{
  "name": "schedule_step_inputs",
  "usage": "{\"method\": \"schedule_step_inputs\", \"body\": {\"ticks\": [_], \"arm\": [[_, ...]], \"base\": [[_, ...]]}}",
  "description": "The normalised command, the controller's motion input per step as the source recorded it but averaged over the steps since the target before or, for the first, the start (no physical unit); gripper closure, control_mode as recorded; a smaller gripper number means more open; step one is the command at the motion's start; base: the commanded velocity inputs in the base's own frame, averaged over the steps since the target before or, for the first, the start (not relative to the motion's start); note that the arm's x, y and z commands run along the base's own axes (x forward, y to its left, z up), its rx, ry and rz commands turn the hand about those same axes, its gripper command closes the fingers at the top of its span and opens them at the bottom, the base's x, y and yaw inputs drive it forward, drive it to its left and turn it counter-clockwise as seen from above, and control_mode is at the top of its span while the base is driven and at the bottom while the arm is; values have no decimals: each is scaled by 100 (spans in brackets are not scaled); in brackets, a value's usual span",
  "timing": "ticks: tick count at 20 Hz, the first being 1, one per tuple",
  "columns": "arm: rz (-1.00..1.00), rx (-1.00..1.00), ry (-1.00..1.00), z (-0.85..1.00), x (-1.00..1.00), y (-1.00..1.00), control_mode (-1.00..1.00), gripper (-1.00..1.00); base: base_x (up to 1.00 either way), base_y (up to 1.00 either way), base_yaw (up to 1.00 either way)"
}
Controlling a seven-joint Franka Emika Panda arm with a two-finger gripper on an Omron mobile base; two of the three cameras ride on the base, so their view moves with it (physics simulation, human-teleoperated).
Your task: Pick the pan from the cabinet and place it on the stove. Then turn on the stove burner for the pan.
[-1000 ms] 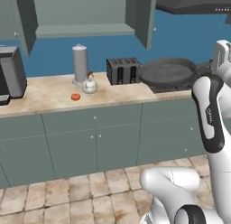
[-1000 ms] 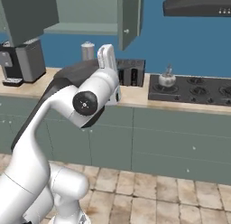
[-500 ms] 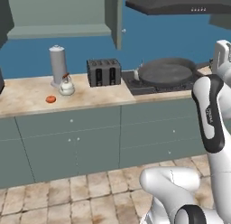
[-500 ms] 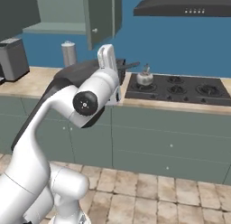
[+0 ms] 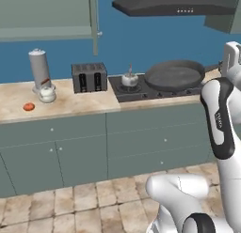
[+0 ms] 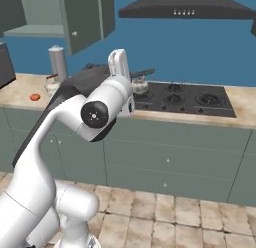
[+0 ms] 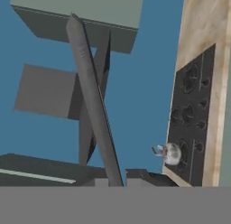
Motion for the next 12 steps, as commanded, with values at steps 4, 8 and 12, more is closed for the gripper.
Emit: {"method": "schedule_step_inputs", "body": {"ticks": [4,8,12], "arm": [[0,0,0,0,0,0,100,100],[0,0,0,0,0,0,100,100],[0,0,0,0,0,0,100,100]], "base": [[47,-54,0],[51,-49,0],[49,-49,0]]}}
